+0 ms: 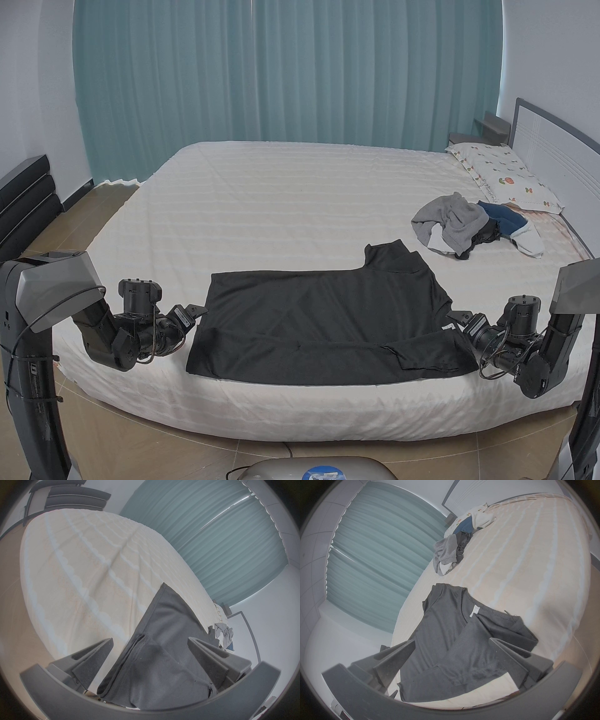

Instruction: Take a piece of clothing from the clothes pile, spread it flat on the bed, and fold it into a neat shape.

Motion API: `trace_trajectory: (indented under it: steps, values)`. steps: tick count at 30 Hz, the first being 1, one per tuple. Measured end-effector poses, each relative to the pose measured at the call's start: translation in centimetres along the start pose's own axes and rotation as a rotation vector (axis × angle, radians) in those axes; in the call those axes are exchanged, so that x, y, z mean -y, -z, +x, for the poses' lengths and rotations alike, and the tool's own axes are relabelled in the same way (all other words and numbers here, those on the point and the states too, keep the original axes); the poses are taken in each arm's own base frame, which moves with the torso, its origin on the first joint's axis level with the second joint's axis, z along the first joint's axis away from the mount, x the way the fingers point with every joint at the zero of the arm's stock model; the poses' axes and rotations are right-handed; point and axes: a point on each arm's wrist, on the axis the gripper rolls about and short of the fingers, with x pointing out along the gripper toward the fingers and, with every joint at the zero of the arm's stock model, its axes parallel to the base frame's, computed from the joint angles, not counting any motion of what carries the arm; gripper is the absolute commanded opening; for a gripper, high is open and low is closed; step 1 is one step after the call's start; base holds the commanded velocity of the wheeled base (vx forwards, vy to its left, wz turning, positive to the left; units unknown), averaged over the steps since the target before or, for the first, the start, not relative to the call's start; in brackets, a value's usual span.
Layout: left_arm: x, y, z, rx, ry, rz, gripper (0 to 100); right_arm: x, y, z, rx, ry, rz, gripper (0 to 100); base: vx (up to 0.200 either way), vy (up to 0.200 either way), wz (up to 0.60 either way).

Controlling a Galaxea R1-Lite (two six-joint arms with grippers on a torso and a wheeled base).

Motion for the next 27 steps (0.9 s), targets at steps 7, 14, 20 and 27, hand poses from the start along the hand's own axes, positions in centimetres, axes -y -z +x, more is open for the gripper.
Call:
trace_trajectory:
  steps: [7, 14, 20, 27]
  values:
    - [0.6, 0.7, 0.1, -0.014, 0.013, 0.016, 100, 0.4, 0.2, 0.2, -0.01, 0.005, 0.001, 100, 0.057, 0.0, 0.0]
    - [0.9, 0.6, 0.2, -0.012, 0.018, -0.009, 100, 0.6, 0.3, 0.4, -0.018, 0.014, 0.001, 100, 0.0, -0.086, 0.0]
    - [1.0, 0.6, 0.2, -0.01, 0.021, -0.01, 100, 0.7, 0.4, 0.4, -0.021, 0.016, 0.002, 100, 0.0, -0.2, 0.0]
    - [1.1, 0.4, 0.3, -0.004, 0.029, -0.008, 100, 0.8, 0.5, 0.6, -0.021, 0.018, 0.003, 100, 0.0, 0.0, 0.0]
